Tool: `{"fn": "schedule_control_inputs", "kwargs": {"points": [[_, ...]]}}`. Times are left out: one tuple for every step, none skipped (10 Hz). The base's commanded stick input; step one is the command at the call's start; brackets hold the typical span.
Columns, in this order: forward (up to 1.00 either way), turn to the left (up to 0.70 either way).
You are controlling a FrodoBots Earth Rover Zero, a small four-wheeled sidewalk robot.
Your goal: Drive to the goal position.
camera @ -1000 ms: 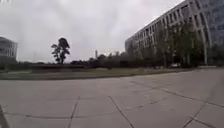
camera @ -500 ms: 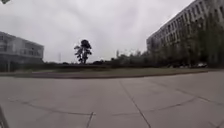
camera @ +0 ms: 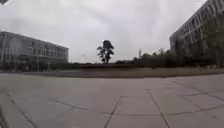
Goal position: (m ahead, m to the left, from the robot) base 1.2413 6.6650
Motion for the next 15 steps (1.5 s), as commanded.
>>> {"fn": "schedule_control_inputs", "kwargs": {"points": [[0.00, 0.70], [0.00, 0.70], [0.00, 0.70], [0.00, 0.70], [0.00, 0.70], [0.00, 0.36], [0.00, 0.00], [0.00, 0.00], [0.00, 0.00], [0.00, 0.00], [0.00, 0.00], [0.00, 0.00], [0.00, 0.00], [0.00, 0.00], [0.00, 0.00]]}}
